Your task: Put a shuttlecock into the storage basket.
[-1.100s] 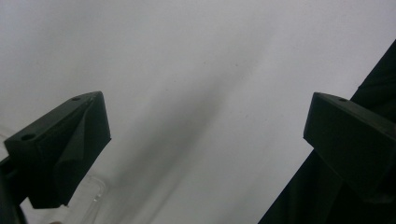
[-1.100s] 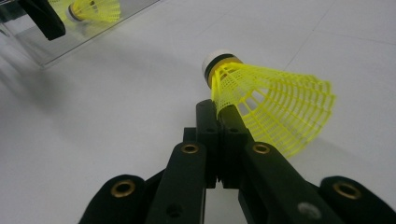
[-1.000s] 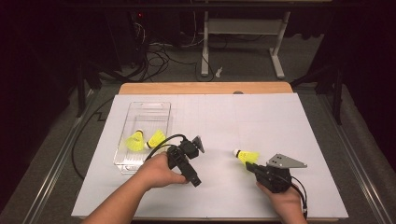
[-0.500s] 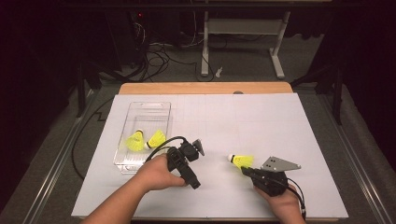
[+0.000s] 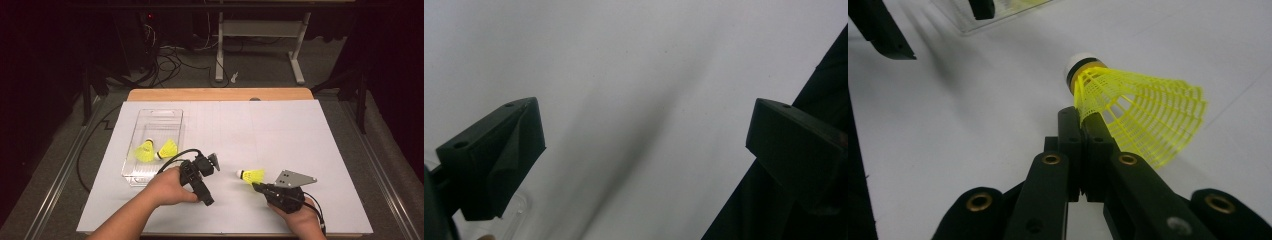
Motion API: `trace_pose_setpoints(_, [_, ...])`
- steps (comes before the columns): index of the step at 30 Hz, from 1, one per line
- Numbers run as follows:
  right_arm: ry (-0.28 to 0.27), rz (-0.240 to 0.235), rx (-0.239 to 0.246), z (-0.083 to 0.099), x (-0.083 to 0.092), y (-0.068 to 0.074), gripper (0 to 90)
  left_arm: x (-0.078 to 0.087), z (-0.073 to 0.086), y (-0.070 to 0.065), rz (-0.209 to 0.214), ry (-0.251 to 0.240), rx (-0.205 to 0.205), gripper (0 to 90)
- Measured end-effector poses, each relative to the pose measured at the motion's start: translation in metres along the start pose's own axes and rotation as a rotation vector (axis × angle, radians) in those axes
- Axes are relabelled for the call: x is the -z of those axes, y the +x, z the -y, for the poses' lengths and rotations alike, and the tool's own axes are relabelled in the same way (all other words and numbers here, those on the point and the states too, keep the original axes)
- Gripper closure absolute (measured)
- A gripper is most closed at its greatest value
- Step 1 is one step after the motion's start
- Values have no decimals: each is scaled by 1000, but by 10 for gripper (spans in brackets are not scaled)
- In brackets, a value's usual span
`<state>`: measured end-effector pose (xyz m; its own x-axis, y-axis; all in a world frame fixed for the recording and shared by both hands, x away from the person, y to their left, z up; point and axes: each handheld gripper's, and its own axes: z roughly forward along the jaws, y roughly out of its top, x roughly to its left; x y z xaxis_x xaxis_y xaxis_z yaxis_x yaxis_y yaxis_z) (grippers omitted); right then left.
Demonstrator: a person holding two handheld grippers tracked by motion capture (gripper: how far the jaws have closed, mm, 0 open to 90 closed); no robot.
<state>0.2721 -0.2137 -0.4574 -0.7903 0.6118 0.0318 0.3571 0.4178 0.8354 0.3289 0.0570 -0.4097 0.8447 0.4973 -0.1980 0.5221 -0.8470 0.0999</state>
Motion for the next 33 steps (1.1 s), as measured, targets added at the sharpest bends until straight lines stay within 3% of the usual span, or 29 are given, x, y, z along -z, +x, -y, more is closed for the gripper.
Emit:
trace_pose_setpoints(13, [22,-113,100,-9,-11,23,900,-3,-2,-4,12,10,-37,43])
trace_pose_setpoints(20, [38,-149,118,-10,-16,31,900,-4,-2,-5,11,12,-42,54])
trace_pose_setpoints(33, [17,-228,135,-16,-19,39,900,0,1,-5,9,13,-68,104])
